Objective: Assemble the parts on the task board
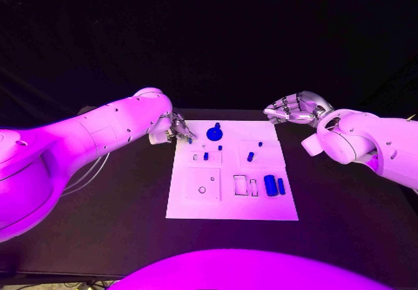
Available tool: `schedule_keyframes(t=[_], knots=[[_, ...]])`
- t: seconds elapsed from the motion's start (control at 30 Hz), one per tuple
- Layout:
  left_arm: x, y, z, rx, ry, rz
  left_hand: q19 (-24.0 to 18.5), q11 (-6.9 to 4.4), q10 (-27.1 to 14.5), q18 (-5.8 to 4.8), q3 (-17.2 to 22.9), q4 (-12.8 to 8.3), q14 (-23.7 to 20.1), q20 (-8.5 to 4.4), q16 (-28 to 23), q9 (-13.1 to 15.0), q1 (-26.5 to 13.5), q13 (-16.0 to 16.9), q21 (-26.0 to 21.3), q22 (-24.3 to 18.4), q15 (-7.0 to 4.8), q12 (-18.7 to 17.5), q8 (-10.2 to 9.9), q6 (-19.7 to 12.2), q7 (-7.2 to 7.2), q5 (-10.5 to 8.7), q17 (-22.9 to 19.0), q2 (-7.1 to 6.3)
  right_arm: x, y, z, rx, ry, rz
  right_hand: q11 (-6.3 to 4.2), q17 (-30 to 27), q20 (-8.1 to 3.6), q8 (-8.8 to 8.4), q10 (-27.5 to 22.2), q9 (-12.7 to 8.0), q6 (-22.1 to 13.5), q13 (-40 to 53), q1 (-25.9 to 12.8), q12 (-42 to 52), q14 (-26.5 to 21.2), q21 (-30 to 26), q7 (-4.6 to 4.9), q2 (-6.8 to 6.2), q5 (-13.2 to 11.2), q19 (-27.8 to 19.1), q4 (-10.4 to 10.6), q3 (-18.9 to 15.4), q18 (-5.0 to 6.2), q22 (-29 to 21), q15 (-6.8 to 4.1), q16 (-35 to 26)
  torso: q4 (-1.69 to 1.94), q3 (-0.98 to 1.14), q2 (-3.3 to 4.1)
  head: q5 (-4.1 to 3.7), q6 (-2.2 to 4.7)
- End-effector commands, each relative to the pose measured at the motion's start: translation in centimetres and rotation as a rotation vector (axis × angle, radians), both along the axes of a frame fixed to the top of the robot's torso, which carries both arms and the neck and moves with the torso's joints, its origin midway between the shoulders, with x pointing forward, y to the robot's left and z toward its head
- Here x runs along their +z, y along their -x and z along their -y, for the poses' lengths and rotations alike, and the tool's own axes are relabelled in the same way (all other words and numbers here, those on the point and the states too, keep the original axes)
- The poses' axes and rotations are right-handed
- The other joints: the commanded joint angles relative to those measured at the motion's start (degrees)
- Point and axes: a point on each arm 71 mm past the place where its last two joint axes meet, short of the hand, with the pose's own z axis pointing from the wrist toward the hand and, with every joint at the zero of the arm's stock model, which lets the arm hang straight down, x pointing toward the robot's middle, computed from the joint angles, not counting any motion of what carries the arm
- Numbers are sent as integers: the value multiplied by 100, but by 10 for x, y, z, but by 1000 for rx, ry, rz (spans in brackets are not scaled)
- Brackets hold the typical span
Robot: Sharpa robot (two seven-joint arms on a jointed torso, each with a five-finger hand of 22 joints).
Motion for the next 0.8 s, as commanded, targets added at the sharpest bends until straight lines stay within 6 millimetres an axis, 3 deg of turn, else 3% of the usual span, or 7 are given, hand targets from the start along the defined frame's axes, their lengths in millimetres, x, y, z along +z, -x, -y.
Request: schedule_keyframes(t=[0.03,0.27,0.43,0.8], knots=[[0,0,2,-4,1,-3,23,-41,92,15,-228,64,677,-48,80,104,46,7,74,99,-21,74,135,-30,-16,-51,1582,-60,0,0,-1,5,-1,1,-11,-45,21,3,-10,74,56,-45,7,-81,45,107,271,43,-43,113,39,107,27,53,-10,46,0,-2,4,-3,0],[0,0,3,-5,4,2,27,-46,102,13,-221,65,677,-50,80,126,59,19,78,106,-24,80,160,-30,-23,-49,1582,-52,0,0,-1,6,-2,1,-11,-45,21,3,-10,74,56,-45,7,-81,45,107,271,43,-43,113,39,107,27,53,-10,46,-3,-3,2,-2,0],[0,0,4,-5,5,3,34,-78,105,10,-80,25,677,-68,80,220,237,15,87,120,-51,77,245,-88,-57,-41,1582,73,0,0,-1,6,-2,1,-11,-45,21,3,-10,74,56,-45,7,-81,45,107,271,43,-43,113,39,107,27,53,-10,46,-5,-1,3,-10,0],[0,0,5,-7,2,-3,29,-69,85,10,-65,40,677,-74,80,242,251,-10,82,115,-49,61,244,-141,-41,-67,1582,34,0,1,-1,7,-4,0,-9,-54,21,3,-8,75,59,-45,4,-80,41,102,273,51,-43,111,41,105,26,48,-8,42,-4,-2,5,-13,0]])
